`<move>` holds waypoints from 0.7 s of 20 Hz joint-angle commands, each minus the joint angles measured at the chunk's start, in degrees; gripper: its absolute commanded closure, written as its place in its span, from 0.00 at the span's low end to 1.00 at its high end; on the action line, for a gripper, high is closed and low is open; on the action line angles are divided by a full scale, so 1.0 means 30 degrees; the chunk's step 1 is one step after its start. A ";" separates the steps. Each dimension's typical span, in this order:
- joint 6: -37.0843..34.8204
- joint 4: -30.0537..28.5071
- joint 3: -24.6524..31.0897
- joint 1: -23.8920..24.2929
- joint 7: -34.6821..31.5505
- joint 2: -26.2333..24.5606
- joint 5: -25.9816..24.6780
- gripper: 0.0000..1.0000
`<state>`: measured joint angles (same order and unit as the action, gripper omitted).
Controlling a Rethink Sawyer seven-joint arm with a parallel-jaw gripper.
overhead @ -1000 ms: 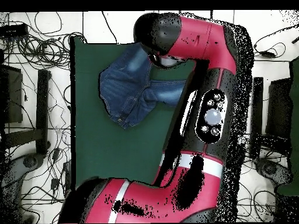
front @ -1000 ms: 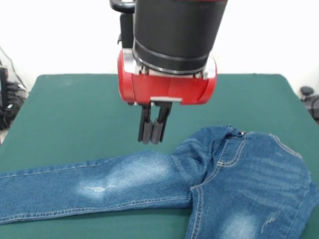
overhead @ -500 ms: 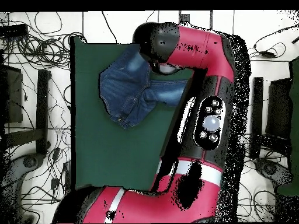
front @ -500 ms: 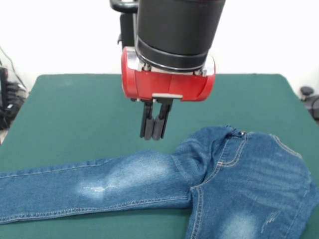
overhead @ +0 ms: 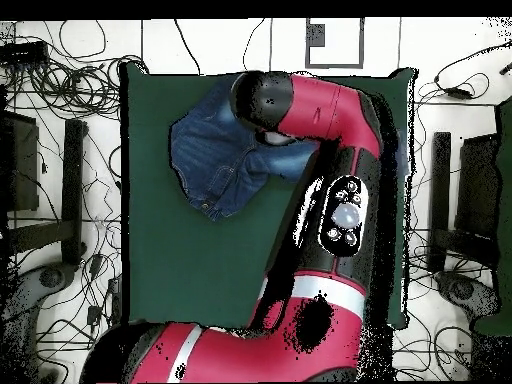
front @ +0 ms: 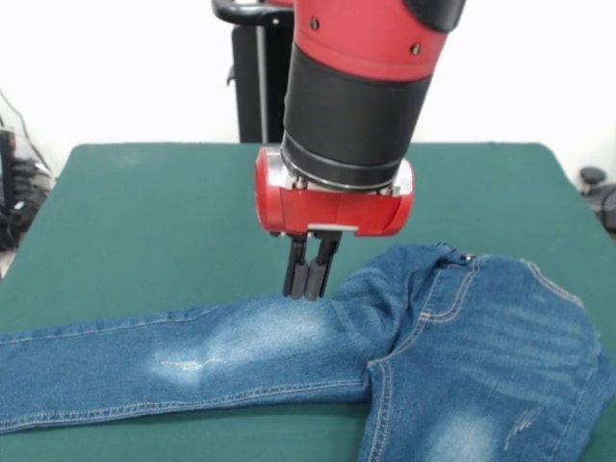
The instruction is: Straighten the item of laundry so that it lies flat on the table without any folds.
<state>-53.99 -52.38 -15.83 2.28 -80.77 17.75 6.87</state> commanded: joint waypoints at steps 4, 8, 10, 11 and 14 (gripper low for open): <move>0.0750 -0.5438 0.1952 -0.0923 -0.4482 0.0641 0.0792 1.00; 0.0226 -0.5980 0.1827 -0.1129 -0.4561 0.1107 0.0889 1.00; 0.0254 -0.6230 0.1818 -0.1202 -0.4630 0.1270 0.0926 1.00; 0.0346 -0.6319 0.1830 -0.1217 -0.4673 0.1299 0.0947 1.00; 0.0668 -0.6423 0.1892 -0.1254 -0.4820 0.1233 0.1060 1.00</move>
<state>-52.97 -61.69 -15.83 1.02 -80.77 20.50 7.31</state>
